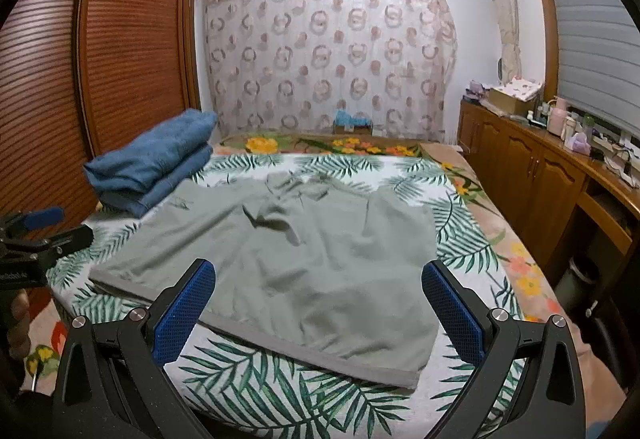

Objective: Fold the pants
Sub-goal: 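Move the left tool to the pants leg hem and grasp it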

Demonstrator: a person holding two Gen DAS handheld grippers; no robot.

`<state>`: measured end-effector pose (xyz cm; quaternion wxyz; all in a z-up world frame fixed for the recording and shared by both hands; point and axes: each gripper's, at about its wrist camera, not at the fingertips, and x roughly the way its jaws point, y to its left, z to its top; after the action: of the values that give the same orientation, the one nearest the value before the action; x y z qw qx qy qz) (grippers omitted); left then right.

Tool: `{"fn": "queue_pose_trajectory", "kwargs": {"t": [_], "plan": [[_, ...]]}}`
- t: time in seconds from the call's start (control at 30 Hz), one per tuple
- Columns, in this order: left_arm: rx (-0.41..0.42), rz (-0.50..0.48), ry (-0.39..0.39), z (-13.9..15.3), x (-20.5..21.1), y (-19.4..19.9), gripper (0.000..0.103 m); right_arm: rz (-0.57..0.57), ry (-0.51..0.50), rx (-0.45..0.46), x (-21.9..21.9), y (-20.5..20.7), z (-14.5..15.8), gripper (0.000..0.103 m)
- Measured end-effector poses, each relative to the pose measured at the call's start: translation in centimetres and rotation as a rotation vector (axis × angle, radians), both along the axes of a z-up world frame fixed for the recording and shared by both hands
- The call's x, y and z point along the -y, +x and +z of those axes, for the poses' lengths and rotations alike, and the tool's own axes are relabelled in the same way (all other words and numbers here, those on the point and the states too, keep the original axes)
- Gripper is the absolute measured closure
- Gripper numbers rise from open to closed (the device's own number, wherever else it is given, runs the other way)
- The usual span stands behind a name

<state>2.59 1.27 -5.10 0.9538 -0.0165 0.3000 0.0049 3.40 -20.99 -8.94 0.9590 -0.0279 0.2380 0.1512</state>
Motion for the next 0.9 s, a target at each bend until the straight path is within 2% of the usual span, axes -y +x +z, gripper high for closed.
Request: {"fn": "queue_pose_trajectory", "kwargs": {"t": [0.43, 0.73, 0.8, 0.9], "plan": [[-0.059, 0.015, -0.011, -2.5, -1.6, 1.2, 0.000, 0.005, -0.048, -0.088, 0.0, 1.4, -0.6, 0.000], [-0.096, 0.002, -0.053, -4.6, -4.2, 1.6, 0.001, -0.002, -0.094, -0.157, 0.3, 2.2, -1.1, 0.000], [-0.104, -0.016, -0.089, -4.8, -4.6, 1.5, 0.006, -0.008, -0.105, -0.169, 0.1, 2.1, -1.1, 0.000], [-0.106, -0.037, -0.095, -4.8, -4.6, 1.5, 0.015, -0.004, -0.096, -0.195, 0.1, 1.8, -1.0, 0.000]]}}
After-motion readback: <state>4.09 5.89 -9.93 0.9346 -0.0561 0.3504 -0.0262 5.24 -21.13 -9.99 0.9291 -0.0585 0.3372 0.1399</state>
